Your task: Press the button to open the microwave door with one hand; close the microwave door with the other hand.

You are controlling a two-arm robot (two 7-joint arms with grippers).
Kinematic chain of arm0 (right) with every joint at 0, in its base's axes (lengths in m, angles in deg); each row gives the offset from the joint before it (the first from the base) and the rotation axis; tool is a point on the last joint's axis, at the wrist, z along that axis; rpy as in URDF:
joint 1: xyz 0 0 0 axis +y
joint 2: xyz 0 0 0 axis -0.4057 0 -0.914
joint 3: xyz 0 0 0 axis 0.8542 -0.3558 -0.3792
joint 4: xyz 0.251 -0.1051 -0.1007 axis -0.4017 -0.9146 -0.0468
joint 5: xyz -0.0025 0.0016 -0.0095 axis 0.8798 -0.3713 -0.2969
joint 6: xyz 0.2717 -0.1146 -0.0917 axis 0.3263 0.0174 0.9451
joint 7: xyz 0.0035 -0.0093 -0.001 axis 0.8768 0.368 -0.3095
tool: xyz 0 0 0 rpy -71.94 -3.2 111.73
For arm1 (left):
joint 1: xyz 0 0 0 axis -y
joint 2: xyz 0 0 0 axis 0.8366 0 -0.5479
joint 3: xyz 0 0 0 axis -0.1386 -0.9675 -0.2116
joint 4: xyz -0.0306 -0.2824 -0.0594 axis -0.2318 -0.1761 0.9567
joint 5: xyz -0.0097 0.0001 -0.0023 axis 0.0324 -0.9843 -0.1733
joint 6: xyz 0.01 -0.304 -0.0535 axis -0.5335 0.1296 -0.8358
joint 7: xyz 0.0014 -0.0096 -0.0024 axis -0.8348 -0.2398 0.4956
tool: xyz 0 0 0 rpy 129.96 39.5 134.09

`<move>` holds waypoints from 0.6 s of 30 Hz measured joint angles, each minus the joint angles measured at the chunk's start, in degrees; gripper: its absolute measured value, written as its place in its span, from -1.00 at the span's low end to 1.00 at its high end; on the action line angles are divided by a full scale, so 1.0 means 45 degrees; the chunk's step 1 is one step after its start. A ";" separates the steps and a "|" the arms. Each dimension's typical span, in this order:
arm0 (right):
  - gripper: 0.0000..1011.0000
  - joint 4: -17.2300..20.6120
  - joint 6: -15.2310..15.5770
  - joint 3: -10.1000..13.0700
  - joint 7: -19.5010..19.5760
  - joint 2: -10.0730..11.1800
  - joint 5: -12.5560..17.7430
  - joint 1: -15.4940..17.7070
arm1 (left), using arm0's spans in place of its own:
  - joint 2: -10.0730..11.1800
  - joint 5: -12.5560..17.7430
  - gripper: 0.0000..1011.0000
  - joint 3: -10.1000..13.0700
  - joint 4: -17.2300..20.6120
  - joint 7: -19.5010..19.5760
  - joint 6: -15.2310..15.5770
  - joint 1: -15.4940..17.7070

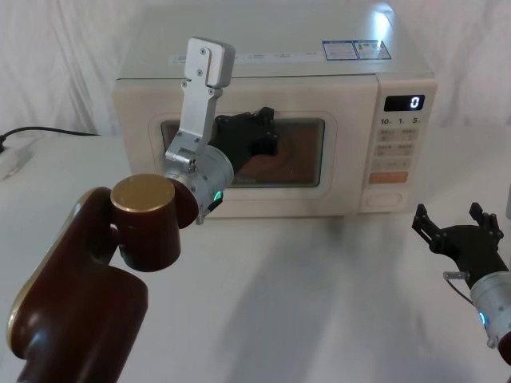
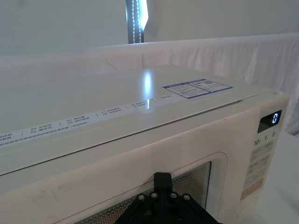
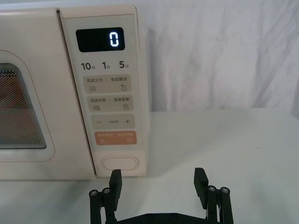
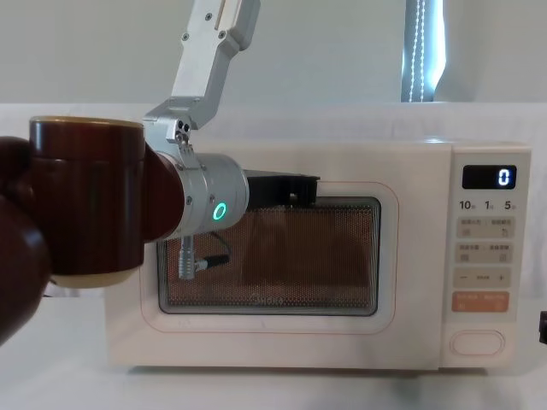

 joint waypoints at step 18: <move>0.98 0.0000 0.0001 -0.0004 0.0000 0.0000 0.0001 0.0000 | -0.0103 0.0060 -1.00 -0.0172 -0.0098 0.0092 -0.0132 0.0030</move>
